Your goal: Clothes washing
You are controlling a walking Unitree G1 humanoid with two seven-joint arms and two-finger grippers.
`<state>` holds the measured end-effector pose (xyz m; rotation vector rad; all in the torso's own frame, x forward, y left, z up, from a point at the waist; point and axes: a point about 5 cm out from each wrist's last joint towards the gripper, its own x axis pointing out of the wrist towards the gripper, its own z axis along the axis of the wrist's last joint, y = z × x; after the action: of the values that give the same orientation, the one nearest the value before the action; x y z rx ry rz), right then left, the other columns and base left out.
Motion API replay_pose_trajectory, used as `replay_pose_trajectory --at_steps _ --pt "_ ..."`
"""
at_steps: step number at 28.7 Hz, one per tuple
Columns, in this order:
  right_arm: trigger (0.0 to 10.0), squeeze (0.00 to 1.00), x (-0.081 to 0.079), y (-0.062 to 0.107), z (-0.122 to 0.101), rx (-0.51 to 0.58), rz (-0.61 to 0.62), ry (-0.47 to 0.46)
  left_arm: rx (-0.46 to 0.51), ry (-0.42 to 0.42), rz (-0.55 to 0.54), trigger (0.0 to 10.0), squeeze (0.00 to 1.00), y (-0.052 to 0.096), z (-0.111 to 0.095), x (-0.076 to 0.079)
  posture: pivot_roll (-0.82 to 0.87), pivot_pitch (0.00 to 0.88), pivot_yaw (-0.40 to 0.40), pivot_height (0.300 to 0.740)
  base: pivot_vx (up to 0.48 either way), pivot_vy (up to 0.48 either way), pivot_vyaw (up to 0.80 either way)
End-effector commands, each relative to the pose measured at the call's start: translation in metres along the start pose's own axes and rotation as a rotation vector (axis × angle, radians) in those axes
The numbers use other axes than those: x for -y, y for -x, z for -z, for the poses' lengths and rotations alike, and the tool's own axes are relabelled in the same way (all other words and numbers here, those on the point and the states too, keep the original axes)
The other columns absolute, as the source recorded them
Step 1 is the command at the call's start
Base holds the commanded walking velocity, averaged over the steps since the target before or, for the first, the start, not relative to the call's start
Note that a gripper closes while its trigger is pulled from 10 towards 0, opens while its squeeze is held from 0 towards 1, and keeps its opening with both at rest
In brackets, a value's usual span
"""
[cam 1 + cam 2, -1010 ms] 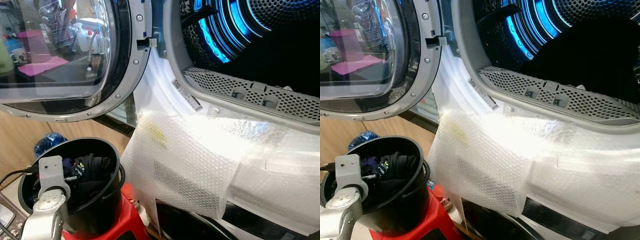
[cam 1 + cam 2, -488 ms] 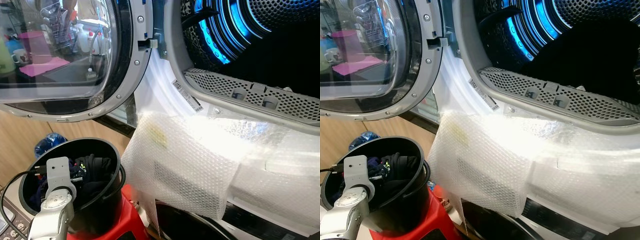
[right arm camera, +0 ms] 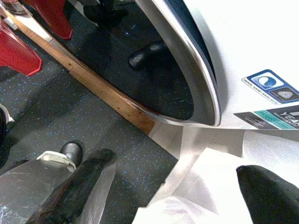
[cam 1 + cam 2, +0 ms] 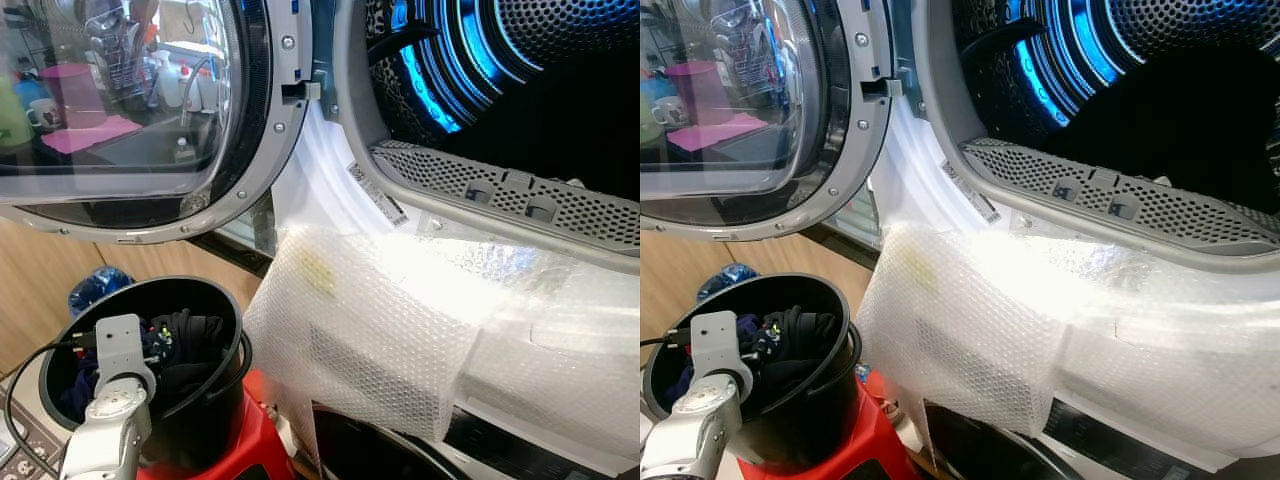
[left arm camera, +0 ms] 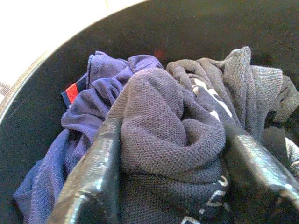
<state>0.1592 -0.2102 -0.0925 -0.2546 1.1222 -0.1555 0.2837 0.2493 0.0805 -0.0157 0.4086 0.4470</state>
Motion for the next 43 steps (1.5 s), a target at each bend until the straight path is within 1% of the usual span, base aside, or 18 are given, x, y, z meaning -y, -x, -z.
replay_pose_trajectory --at_steps 1,26,31,34,35,37,38,41,42,43 --pt "10.0 0.00 -0.002 0.000 0.004 -0.012 -0.005 0.005 -0.022 0.015 0.010 0.0 0.00 0.001 0.004 0.001 0.03 0.000 -0.011 0.740 0.000 0.000 0.00" --pt "10.0 0.00 -0.002 0.000 0.004 -0.010 -0.007 0.006 -0.025 0.025 0.017 0.0 0.00 0.004 0.005 0.002 0.03 0.000 -0.009 0.740 0.000 0.000 0.00" --pt "10.0 0.00 -0.003 0.000 0.003 -0.010 -0.008 -0.001 -0.008 0.034 0.015 0.0 0.00 0.005 0.000 0.000 0.03 0.000 -0.003 0.740 0.000 0.000 0.00" --pt "10.0 0.00 -0.004 0.001 0.003 -0.010 -0.009 -0.003 0.027 0.054 0.011 0.0 0.00 0.007 -0.008 -0.001 0.03 0.000 -0.001 0.740 0.000 0.000 0.00" --pt "10.0 0.00 -0.005 0.001 0.003 -0.010 -0.010 -0.005 0.067 0.072 0.008 0.0 0.00 0.009 -0.015 -0.002 0.04 0.000 -0.001 0.740 0.000 0.000 0.00" --pt "10.0 0.00 -0.005 0.001 0.003 -0.009 -0.011 -0.006 0.097 0.071 0.005 0.0 0.00 0.010 -0.020 -0.003 0.04 0.000 0.000 0.740 0.000 0.000 0.00" --pt "10.0 0.00 -0.006 0.001 0.003 -0.007 -0.014 -0.007 0.161 0.018 0.001 0.0 0.00 0.014 -0.031 -0.005 0.04 0.000 0.001 0.740 0.000 0.000 0.00" --pt "10.0 0.00 -0.006 0.001 0.003 -0.001 -0.019 -0.012 0.273 -0.086 0.027 0.0 0.00 0.023 -0.049 -0.002 0.04 0.000 0.001 0.740 0.000 0.000 0.00" --pt "10.0 0.00 -0.007 0.001 0.002 0.001 -0.022 -0.005 0.313 -0.126 0.053 0.0 0.00 0.027 -0.057 0.000 0.04 0.000 0.004 0.740 0.000 0.000 0.00" --pt "10.0 0.00 -0.007 0.001 0.002 0.006 -0.024 -0.010 0.336 -0.137 0.100 0.0 0.00 0.032 -0.063 0.005 0.04 0.000 0.004 0.740 0.000 0.000 0.00"
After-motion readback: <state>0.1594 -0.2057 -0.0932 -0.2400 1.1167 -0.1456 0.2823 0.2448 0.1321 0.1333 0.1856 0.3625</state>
